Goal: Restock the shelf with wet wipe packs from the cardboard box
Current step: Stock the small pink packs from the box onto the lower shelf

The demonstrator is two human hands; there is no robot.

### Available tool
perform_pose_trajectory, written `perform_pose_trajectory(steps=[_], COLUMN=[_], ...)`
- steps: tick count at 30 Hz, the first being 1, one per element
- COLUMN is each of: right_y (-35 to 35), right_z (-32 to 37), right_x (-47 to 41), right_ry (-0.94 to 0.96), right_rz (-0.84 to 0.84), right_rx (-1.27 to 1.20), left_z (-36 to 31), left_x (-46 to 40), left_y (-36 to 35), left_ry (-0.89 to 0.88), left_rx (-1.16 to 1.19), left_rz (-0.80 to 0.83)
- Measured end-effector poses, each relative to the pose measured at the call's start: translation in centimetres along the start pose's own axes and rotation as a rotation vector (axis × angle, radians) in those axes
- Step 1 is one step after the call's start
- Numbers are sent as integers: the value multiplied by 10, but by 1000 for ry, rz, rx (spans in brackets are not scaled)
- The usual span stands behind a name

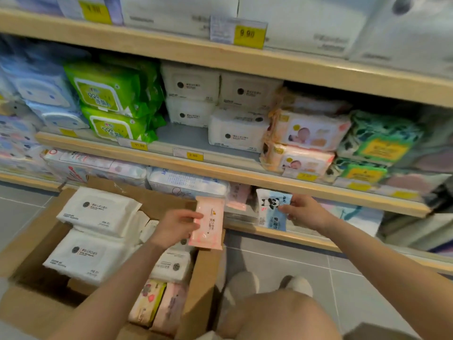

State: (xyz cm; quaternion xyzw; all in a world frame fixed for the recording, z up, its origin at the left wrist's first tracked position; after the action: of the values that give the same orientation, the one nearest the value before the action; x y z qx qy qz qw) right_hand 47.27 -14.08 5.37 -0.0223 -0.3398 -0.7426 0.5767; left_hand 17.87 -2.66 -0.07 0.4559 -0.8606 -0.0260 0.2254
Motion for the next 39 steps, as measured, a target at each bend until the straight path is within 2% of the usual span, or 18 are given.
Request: perform_pose_trajectory(steps=[4,11,14,18,22,27,30,35,39], right_y=[27,49,47,26,10,-7,-14,-18,-23], right_z=[-44,-134,-143,-138,-144,-155,-157,-167,-178], right_x=[-1,-23,-41,-73,-95,-98,-94,-79,-87], right_ry=[-13,-74,-32,37,30,72,102,189,235], right_rz=[-64,-238,-318,-367,-532,-634,-636,-619,-413], right_rx=[41,42,65,129,223,127,95,199,364], left_z=[-8,19,28,31,24,17,16,20,26], left_x=[-33,-90,-111,-135,-152,-174,-186,-198,-203], left_y=[-52,-125,-146,-160,-169,-185,-197,-202,-205], left_ry=[-22,24,36,-16,-87,-120,-95,-89,-145], left_rx=[65,-17,-82,-45,-26,-8,11,-187,-376], left_rz=[-5,61,57,-17,-83,-123,-141,-195,-160])
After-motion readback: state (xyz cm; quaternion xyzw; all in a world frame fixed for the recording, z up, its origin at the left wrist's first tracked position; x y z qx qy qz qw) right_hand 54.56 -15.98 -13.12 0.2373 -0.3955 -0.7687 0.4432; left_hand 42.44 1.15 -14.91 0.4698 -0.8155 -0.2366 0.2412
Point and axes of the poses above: each hand's wrist, its own x-axis away from the middle knuckle, its own y-axis out of the back of the hand, z = x × y, the point moved 2 cm from there along -x, towards the middle knuckle, and after that the axes turned 1 degree about z, right-handed, at the moved point
